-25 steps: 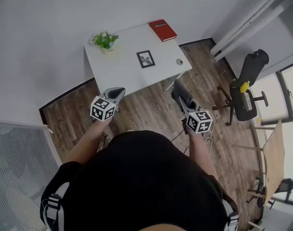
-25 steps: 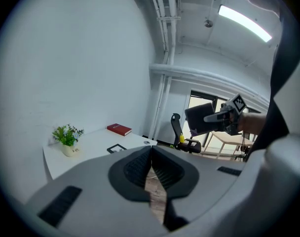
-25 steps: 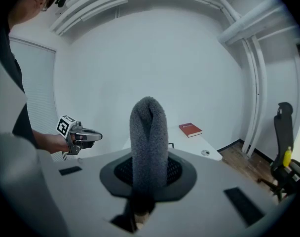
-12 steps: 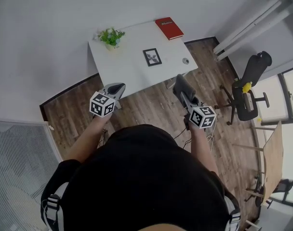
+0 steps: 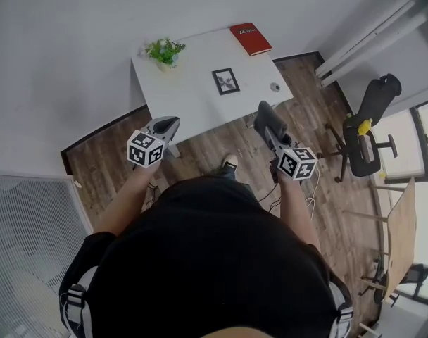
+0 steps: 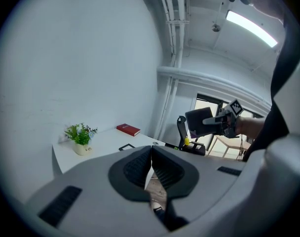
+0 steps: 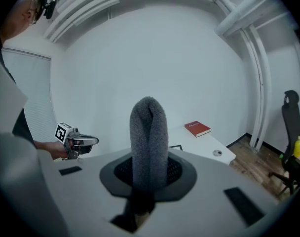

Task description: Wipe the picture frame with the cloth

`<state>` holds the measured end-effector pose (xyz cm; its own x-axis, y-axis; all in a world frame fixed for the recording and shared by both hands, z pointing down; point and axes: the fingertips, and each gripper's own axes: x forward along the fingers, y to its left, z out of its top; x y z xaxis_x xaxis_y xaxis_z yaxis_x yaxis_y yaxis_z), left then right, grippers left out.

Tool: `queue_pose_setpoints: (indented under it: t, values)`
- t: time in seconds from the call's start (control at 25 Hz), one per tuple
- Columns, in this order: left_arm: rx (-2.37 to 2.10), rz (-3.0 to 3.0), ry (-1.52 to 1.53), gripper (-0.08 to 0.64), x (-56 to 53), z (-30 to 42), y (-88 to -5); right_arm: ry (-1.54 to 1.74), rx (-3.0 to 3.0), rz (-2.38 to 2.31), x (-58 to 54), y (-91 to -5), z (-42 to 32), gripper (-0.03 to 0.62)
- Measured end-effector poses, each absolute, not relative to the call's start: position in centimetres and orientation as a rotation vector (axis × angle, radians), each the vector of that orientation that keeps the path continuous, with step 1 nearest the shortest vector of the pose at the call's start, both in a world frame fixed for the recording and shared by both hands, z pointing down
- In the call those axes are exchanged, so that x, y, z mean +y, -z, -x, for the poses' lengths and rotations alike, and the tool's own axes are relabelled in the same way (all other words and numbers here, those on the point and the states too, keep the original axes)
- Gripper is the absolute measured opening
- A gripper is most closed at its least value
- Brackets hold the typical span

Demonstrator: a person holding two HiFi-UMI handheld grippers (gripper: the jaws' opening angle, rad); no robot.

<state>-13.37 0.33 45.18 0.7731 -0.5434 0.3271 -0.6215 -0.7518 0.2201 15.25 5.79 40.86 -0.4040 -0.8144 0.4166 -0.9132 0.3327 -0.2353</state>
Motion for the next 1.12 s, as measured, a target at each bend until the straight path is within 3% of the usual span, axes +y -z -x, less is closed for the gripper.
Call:
queue_pose_setpoints:
  t: [1.12]
  values:
    - [-1.100,-2.501,-0.385,0.011,-10.7,11.0,-47.5,-0.477,-2.335,-1.295,-13.7,-44.5,-19.1,0.044]
